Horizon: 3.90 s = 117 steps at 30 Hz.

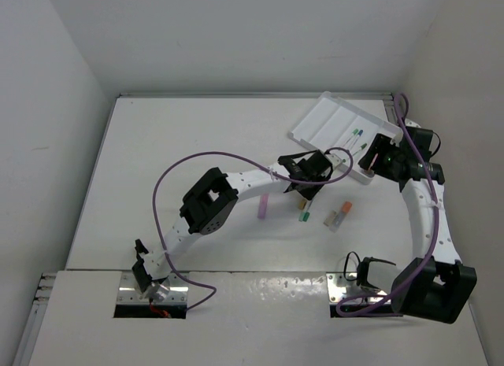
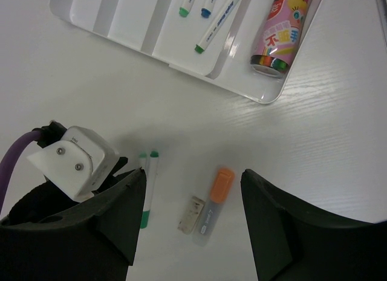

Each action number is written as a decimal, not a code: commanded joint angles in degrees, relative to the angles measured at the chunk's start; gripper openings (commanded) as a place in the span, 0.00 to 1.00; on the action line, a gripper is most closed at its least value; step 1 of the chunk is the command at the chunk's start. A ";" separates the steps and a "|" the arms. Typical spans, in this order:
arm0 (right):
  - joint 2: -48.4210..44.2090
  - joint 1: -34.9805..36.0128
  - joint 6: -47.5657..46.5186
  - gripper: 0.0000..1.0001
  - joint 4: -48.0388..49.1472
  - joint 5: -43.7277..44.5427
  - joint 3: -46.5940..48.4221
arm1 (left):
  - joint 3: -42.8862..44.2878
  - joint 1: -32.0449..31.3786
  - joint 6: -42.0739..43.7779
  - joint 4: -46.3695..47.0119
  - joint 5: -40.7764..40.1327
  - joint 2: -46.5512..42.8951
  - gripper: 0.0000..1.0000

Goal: Sort the stationery into containers
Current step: Grab a piece of stationery with the left arm, then pass the stationery from the left arm to the right, then place the stationery into the container

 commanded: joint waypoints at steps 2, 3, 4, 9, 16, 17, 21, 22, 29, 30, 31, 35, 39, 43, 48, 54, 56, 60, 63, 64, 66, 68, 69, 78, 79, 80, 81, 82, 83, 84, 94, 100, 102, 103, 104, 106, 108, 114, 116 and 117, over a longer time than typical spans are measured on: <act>0.05 -0.32 0.28 0.63 2.06 -0.80 -0.03 | 0.84 -0.64 -0.80 0.75 0.28 -1.91 0.37; -0.04 -0.24 0.28 0.63 2.06 -0.80 0.06 | 1.01 -0.73 -0.98 0.66 0.37 -1.91 0.37; -0.04 -0.24 0.28 0.63 1.97 -0.89 -0.12 | 1.02 -0.73 -1.24 0.49 0.55 -1.56 0.37; 0.31 -0.24 0.36 0.63 1.88 -0.98 0.06 | -0.56 -0.99 -2.73 0.48 2.57 -0.51 0.38; 0.23 -0.32 -0.08 0.63 1.44 -0.71 0.23 | -3.20 -0.82 -4.49 0.48 3.89 0.64 0.38; 0.31 -0.41 0.01 0.63 1.44 -0.71 0.23 | -3.46 -0.73 -4.76 0.48 3.71 0.81 0.38; 0.23 -0.50 -0.43 0.63 1.18 -0.89 0.23 | -4.08 0.32 -5.02 0.22 3.88 2.48 0.35; 0.31 -0.50 -0.60 0.63 1.18 -1.06 0.23 | -4.17 0.50 -5.02 -0.13 4.41 2.92 0.34; 0.23 -0.50 -1.13 0.62 0.47 -2.73 1.46 | -6.28 1.64 -4.76 0.31 6.09 1.35 0.00; -0.04 -0.50 -1.57 0.62 0.48 -3.08 1.64 | -6.45 1.64 -4.85 0.66 6.00 0.73 0.00; -0.47 -0.50 -1.92 0.62 0.65 -3.52 1.90 | -6.54 1.82 -4.76 0.83 6.17 -0.14 0.00; -2.14 -0.24 -5.77 0.60 0.74 -7.55 3.48 | -5.84 2.17 -4.76 0.66 6.17 -5.84 0.00; -5.74 2.12 -13.50 0.57 1.53 -12.22 3.75 | -6.28 3.84 -6.51 0.75 10.99 -11.83 0.00; -11.80 7.57 -30.53 0.52 0.83 -20.82 2.53 | -10.49 7.96 -9.68 3.73 22.14 -19.99 0.00; -23.67 20.66 -53.48 0.52 -0.66 -27.34 -3.19 | -24.01 13.49 -17.84 14.70 40.69 -30.27 0.00; -27.19 34.99 -76.16 0.58 -2.08 -24.36 -8.20 | -33.61 16.76 -32.26 32.90 57.93 -34.60 0.00; -26.85 40.25 -83.55 0.60 -0.94 -22.25 -9.69 | -33.61 16.93 -35.07 35.54 60.31 -34.61 0.00; -22.29 48.70 -92.07 0.63 -0.93 -14.71 -8.74 | -33.79 17.02 -38.42 38.28 61.90 -33.82 0.00; -21.05 53.63 -95.60 0.64 0.73 -11.71 -10.83 | -34.14 17.29 -39.30 38.54 62.16 -33.11 0.00; -21.04 55.12 -97.35 0.65 3.26 -10.22 -11.71 | -34.23 17.37 -39.73 38.71 62.25 -33.02 0.00; -20.96 56.45 -98.33 0.65 6.78 -8.63 -14.61 | -34.49 17.46 -40.00 38.80 62.25 -32.85 0.00; -20.08 57.94 -99.56 0.64 9.61 -6.70 -16.02 | -35.63 17.29 -41.14 39.68 62.33 -32.85 0.00; -19.90 58.56 -99.92 0.64 11.01 -6.34 -16.46 | -35.90 17.29 -42.02 40.55 62.42 -32.76 0.00; -18.49 59.79 -103.09 0.37 29.29 -0.71 -24.46 | -36.25 17.37 -39.83 38.63 61.90 -34.17 0.00; -19.10 59.79 -102.47 0.24 30.44 -0.89 -24.73 | -36.16 17.55 -39.39 38.11 61.72 -34.34 0.02; -19.46 59.71 -100.90 0.16 31.23 -0.98 -24.81 | -36.07 17.72 -38.60 37.06 60.85 -34.52 0.11; -19.81 60.05 -99.84 0.10 32.11 -0.89 -24.82 | -35.99 18.51 -37.99 36.35 60.23 -34.61 0.41; -20.07 60.06 -98.44 0.00 34.12 -0.37 -24.64 | -35.03 19.04 -37.37 35.12 59.18 -34.78 0.59; -20.43 60.58 -94.77 0.00 35.70 1.64 -24.29 | -34.24 19.74 -35.28 31.81 56.82 -34.78 0.78; -20.43 60.85 -92.65 0.00 36.15 3.05 -23.59 | -33.18 21.75 -34.04 30.29 55.67 -34.69 1.00; -2.96 32.32 -29.23 0.00 21.42 13.46 8.54 | -26.58 33.55 -20.15 15.43 27.99 -39.69 1.00; 14.52 10.06 -1.85 0.00 9.45 8.43 21.20 | -26.58 27.58 -6.53 12.27 16.99 -41.81 1.00; 19.80 7.16 1.67 0.00 5.59 8.34 25.78 | -27.46 25.73 -4.85 12.61 16.02 -41.99 1.00; 25.05 5.32 4.73 0.00 3.49 8.43 30.25 | -28.24 24.42 -3.11 12.87 14.19 -41.99 1.00; 27.27 4.34 6.85 0.00 2.77 6.86 31.77 | -28.34 23.97 -2.39 12.70 12.87 -41.81 1.00; 33.15 1.45 12.46 0.00 2.76 3.87 35.29 | -28.60 22.83 -0.46 12.35 9.62 -41.64 1.00; 36.25 0.82 14.86 0.00 3.46 1.66 37.22 | -29.04 21.77 0.51 12.17 8.20 -41.99 1.00; 45.75 2.31 17.33 0.00 6.45 4.46 39.34 | -32.73 20.28 2.27 13.84 8.10 -42.87 1.00; 48.73 2.58 17.50 0.00 7.15 6.13 39.52 | -33.34 19.75 2.36 13.76 8.63 -42.69 1.00; 49.52 2.84 17.59 0.00 7.59 6.40 39.87 | -33.61 19.57 2.45 13.84 8.81 -42.95 1.00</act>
